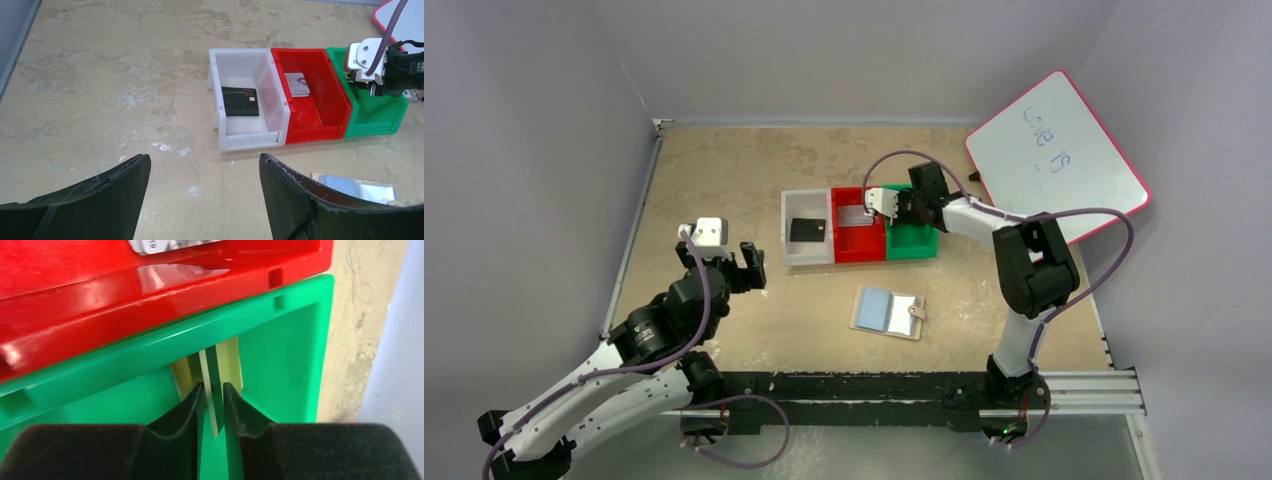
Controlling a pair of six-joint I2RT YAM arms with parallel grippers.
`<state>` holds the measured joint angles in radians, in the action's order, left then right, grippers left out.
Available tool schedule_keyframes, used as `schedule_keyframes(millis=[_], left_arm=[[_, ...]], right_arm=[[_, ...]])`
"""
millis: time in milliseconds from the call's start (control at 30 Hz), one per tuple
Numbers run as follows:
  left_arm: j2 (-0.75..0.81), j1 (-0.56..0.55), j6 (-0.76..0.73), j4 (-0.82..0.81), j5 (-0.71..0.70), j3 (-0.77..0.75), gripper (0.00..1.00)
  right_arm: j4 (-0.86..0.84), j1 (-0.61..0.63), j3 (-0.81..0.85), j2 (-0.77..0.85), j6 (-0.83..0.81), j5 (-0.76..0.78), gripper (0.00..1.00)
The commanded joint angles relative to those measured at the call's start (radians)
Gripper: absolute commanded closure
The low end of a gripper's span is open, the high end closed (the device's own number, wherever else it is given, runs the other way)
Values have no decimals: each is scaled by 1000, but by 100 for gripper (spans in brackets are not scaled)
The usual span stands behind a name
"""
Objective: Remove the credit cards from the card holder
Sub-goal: Place the credit card in the storage box.
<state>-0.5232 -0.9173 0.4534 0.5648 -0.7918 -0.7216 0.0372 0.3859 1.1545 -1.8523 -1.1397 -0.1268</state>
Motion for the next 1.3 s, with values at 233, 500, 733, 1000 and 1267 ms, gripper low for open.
schedule_keyframes(millis=[233, 500, 733, 1000, 1267], left_arm=[[-17, 2, 10, -11, -7, -13, 20], [-14, 2, 14, -9, -16, -13, 20], [-17, 3, 19, -5, -27, -15, 20], [-29, 3, 31, 7, -42, -20, 20], [-28, 2, 37, 12, -50, -23, 20]], right_arm=[[91, -2, 38, 123, 108, -80, 73], [-202, -3, -93, 319, 597, -59, 78], [-159, -4, -138, 415, 1240, -1, 83], [4, -3, -103, 287, 1408, 87, 98], [39, -2, -39, 148, 1431, 182, 100]])
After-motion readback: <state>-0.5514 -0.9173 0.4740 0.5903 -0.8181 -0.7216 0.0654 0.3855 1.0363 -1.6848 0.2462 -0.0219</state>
